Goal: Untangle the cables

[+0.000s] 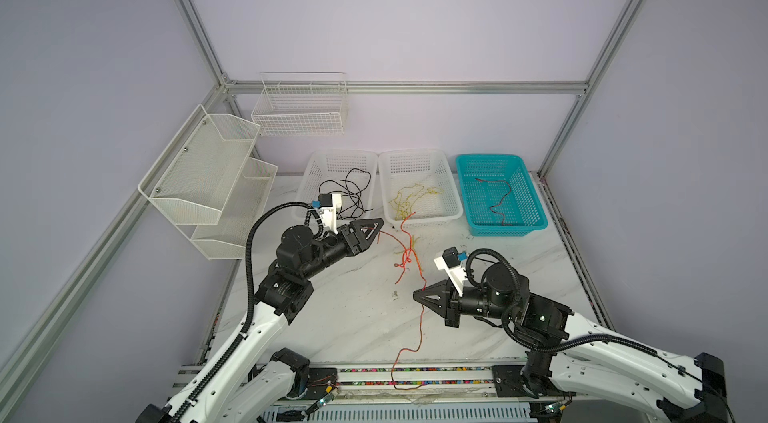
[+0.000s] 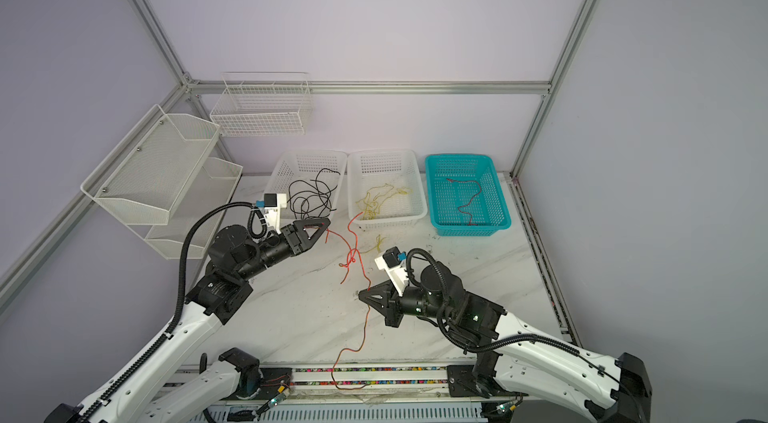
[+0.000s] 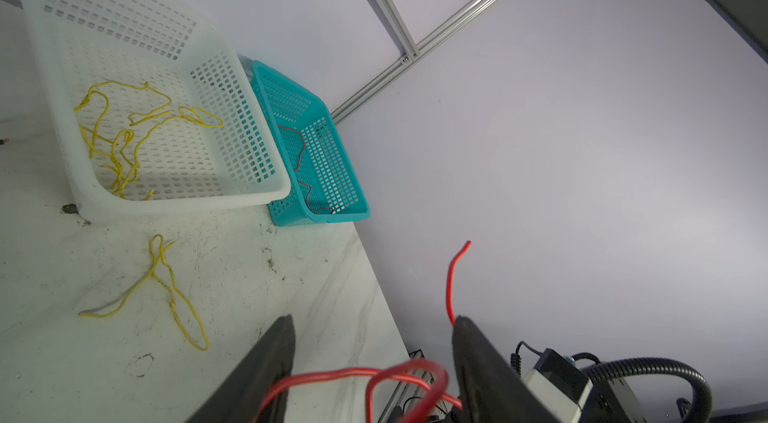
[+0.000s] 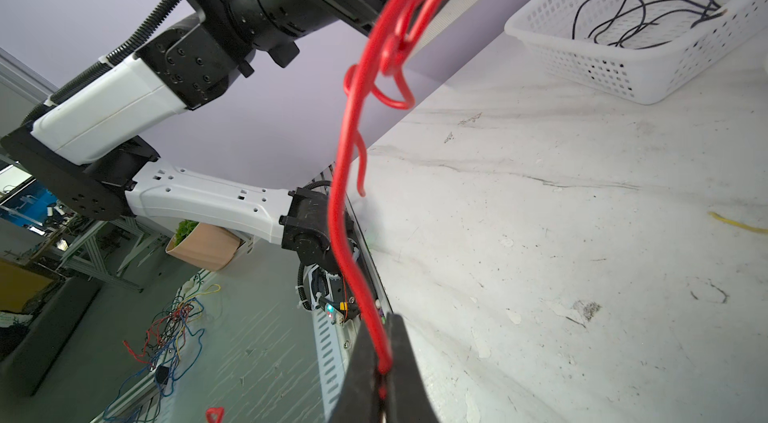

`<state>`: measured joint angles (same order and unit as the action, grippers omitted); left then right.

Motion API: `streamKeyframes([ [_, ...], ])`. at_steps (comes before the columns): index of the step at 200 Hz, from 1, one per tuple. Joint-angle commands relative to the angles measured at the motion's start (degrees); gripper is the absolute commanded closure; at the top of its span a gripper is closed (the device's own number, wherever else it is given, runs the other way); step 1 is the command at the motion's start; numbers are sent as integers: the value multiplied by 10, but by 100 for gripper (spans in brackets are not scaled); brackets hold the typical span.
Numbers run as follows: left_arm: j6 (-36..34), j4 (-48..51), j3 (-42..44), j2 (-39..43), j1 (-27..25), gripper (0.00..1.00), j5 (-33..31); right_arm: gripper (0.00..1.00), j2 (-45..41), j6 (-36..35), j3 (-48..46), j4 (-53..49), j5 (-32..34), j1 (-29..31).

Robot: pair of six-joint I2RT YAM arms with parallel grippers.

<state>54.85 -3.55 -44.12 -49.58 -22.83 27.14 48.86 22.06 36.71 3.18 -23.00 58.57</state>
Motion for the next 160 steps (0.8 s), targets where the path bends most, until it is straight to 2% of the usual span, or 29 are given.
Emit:
streamKeyframes([
  [1, -11, -12, 25, 15, 4, 44, 19, 100, 8, 3, 9, 4, -4, 3],
  [56, -31, 17, 28, 29, 4, 57, 24, 100, 18, 16, 19, -8, 2, 3],
  [85, -37, 25, 28, 31, 5, 60, 25, 100, 22, 18, 23, -10, 0, 3],
  [105, -39, 25, 30, 31, 5, 73, 27, 100, 23, 18, 24, -8, -4, 3],
  [119, -39, 26, 31, 31, 4, 95, 26, 100, 24, 18, 22, -7, -4, 3],
  [123, -38, 27, 31, 32, 4, 99, 24, 100, 24, 18, 21, -6, -5, 3],
  [160, -39, 25, 34, 28, 5, 100, 35, 100, 18, 10, 20, -6, 3, 3],
])
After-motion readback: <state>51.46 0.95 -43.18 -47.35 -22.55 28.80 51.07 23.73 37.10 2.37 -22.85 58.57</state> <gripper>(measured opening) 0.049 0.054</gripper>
